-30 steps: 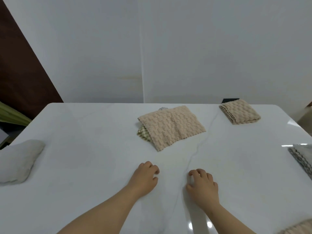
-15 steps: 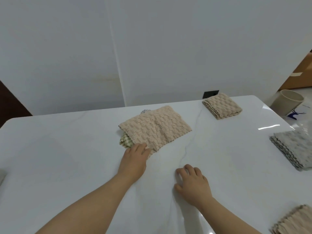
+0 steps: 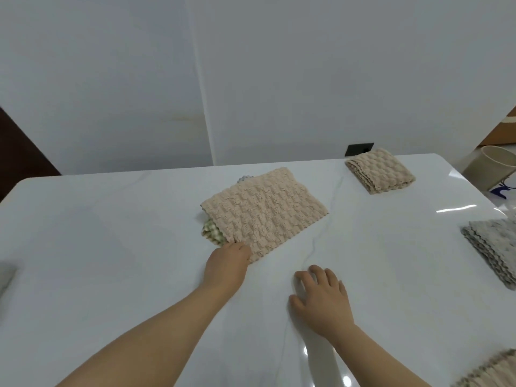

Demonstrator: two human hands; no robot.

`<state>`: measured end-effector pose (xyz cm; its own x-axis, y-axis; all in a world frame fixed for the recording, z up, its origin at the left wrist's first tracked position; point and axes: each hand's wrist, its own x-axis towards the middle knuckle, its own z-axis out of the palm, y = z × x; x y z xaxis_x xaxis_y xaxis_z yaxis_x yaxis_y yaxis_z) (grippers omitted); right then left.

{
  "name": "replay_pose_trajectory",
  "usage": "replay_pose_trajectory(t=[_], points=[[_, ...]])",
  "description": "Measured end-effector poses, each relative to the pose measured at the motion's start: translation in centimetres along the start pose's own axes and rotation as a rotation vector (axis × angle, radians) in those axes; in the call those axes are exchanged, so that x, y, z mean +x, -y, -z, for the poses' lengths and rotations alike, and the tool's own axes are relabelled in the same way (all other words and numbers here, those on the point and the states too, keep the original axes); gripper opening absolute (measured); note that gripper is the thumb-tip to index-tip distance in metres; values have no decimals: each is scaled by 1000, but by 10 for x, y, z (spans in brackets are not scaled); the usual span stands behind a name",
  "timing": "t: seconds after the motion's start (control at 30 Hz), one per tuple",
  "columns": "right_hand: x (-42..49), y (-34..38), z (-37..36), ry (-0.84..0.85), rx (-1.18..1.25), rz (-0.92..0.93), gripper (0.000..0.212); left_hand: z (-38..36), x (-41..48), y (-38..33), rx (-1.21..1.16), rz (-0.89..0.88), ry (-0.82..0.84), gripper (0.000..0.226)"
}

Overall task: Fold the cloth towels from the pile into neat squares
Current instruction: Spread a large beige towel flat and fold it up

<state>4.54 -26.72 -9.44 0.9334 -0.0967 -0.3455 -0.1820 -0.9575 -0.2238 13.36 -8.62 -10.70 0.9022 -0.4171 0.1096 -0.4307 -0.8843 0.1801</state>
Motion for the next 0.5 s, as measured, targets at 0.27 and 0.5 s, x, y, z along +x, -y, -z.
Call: replay_pose_trajectory(t=[0.27, 0.5], points=[[-22, 14, -13, 21, 2, -60, 52, -1, -90, 13, -487, 183, -73, 30], [-59, 28, -37, -29, -18, -51, 53, -1, -137, 23, -584, 313, 34, 16]])
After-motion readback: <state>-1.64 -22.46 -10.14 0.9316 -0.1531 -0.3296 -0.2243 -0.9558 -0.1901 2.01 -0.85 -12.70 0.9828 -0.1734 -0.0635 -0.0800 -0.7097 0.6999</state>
